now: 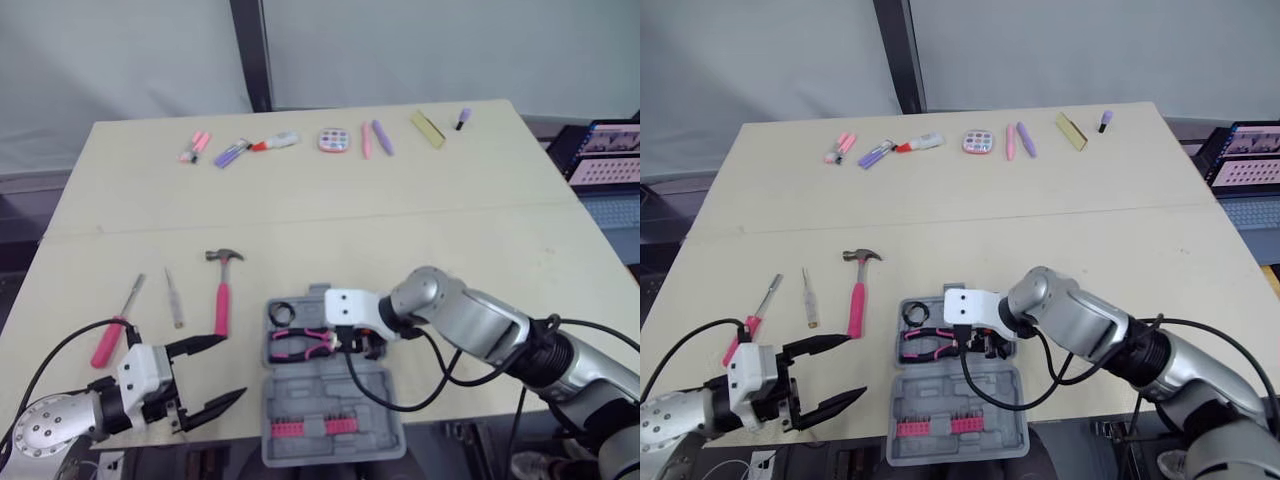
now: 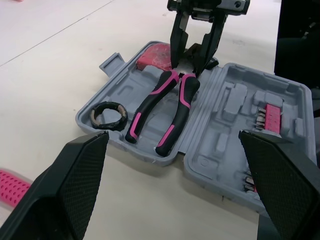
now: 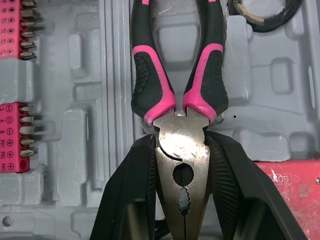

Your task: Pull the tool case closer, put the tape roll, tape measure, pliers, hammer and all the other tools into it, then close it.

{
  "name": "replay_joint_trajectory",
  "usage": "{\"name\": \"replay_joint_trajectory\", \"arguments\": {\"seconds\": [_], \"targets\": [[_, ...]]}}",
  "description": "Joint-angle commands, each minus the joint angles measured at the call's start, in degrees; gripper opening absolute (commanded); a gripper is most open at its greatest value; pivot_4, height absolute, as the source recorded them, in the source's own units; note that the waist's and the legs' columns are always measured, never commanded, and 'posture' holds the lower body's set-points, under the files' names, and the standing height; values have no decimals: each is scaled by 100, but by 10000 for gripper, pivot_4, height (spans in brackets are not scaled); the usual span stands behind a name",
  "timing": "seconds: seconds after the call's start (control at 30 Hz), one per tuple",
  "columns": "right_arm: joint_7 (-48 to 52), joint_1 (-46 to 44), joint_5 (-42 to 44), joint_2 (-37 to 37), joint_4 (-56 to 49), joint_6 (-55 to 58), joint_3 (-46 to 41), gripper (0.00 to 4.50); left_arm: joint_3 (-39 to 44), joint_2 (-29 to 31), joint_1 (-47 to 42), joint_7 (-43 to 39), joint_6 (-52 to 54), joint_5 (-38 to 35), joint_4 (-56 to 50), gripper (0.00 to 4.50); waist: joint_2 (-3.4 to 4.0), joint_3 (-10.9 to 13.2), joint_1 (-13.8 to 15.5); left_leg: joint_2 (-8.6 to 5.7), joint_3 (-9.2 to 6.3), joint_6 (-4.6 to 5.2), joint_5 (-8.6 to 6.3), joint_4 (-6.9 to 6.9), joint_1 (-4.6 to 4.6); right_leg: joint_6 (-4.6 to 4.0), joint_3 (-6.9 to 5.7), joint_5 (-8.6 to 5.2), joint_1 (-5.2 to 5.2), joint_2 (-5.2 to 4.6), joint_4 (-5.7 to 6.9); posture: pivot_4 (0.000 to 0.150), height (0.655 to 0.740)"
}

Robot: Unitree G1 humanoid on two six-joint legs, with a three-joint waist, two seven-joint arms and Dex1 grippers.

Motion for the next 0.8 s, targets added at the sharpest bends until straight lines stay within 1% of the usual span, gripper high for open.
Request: {"name": "replay_joint_trajectory", "arguments": {"seconds": [0.03,0.67,0.7,0.77,0.8], "targets": [[164,-38,-91,85,-70,-166,-112,9660,117,-6,87,29,-31,-51,-208,45000,0,0,2,0,0,0,0,1,0,0,1,0,0,0,0,1500,7400],[302,236,-379,330,148,-331,-169,9660,18,-65,133,125,-77,31,-279,45000,0,0,0,0,0,0,0,0,0,0,1,0,1,0,0,1500,7400],[298,249,-383,340,153,-342,-183,20091,13,-69,125,129,-72,32,-279,45000,0,0,1,0,0,-1,0,0,0,0,1,0,1,0,0,1500,7400],[363,243,-292,317,34,-297,-302,28044,-6,-69,113,126,-68,39,-288,45000,0,0,1,0,0,0,0,0,0,0,0,0,0,0,0,1500,7400],[408,237,-220,294,-43,-245,-387,28044,-16,-70,105,125,-68,39,-290,45000,0,0,2,0,0,0,0,0,0,0,1,0,0,0,0,1500,7400]]}}
